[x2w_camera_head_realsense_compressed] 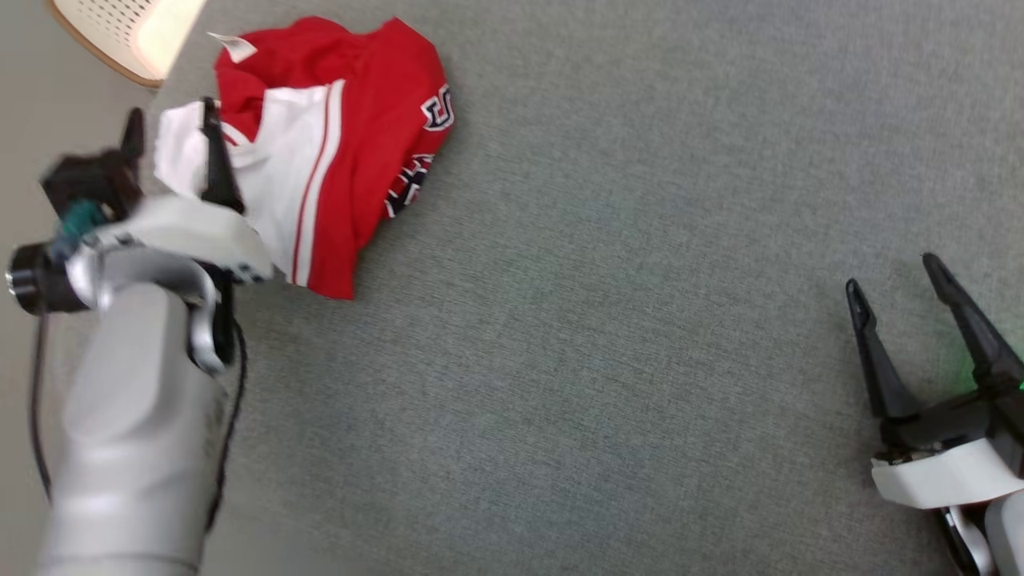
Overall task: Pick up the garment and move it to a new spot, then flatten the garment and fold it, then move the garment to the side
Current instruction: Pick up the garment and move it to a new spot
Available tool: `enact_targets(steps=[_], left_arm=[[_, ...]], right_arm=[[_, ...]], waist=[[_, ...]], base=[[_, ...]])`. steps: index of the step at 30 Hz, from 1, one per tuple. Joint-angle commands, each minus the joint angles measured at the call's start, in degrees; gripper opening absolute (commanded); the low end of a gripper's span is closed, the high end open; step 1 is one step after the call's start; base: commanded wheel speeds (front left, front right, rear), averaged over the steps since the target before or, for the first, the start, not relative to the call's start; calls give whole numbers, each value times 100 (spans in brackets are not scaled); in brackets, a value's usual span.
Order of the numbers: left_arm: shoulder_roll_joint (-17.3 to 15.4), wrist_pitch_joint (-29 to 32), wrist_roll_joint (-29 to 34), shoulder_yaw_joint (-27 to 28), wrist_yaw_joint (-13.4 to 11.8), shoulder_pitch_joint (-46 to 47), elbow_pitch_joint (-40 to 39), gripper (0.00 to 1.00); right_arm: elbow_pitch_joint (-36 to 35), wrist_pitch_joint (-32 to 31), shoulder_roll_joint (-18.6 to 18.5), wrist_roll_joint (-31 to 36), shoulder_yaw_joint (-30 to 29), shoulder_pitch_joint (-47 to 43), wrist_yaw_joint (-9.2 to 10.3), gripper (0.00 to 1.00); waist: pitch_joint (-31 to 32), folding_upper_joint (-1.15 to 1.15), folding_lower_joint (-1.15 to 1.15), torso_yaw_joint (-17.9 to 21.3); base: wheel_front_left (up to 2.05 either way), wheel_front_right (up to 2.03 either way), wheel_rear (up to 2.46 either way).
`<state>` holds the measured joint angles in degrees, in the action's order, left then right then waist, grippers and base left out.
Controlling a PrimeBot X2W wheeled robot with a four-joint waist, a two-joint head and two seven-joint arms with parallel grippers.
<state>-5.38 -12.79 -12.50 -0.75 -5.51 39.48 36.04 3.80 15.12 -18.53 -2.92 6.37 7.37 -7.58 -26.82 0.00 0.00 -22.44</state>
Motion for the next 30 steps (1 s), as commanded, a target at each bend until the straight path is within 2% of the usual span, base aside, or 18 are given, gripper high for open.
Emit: enact_targets(steps=[1,3,7,13,14,15,19,24,30], left_arm=[[-138,413,-125,95,34,517,618,100],[-172,641,-189,107,77,676,917,100],[-324,1324,-385,123,393,1148,1765,100],[-376,1541,-604,157,761,1256,2496,100],[-358,1531,-632,154,814,1257,2594,46],[-337,1496,-662,156,858,1253,2671,0],[-393,999,-687,153,972,1218,2794,0],[-609,114,-627,149,1015,1190,2631,0],[-801,-171,-536,20,1145,1015,1931,0]], right_arm=[[-5,1,-85,15,-41,94,17,100],[-23,-1,-104,18,-50,112,17,100],[-44,-11,-79,27,-57,170,18,100],[-98,-23,27,-11,-65,215,18,100],[-114,-23,41,-25,-55,225,18,100],[-126,-23,55,-32,-51,235,18,100],[-125,-16,163,-62,31,278,16,100],[-57,3,371,-127,118,315,16,100],[99,3,754,-223,191,232,16,100]], waist=[[-353,0,0,216],[-400,0,0,248],[-505,0,0,387],[-555,0,0,543],[-549,0,0,563],[-532,0,0,582],[-337,0,0,670],[254,0,0,860],[1119,0,0,1209]], base=[[0,0,0],[0,0,0],[0,0,0],[0,0,0],[0,0,0],[0,0,0],[0,0,0],[0,0,0],[0,0,0]])
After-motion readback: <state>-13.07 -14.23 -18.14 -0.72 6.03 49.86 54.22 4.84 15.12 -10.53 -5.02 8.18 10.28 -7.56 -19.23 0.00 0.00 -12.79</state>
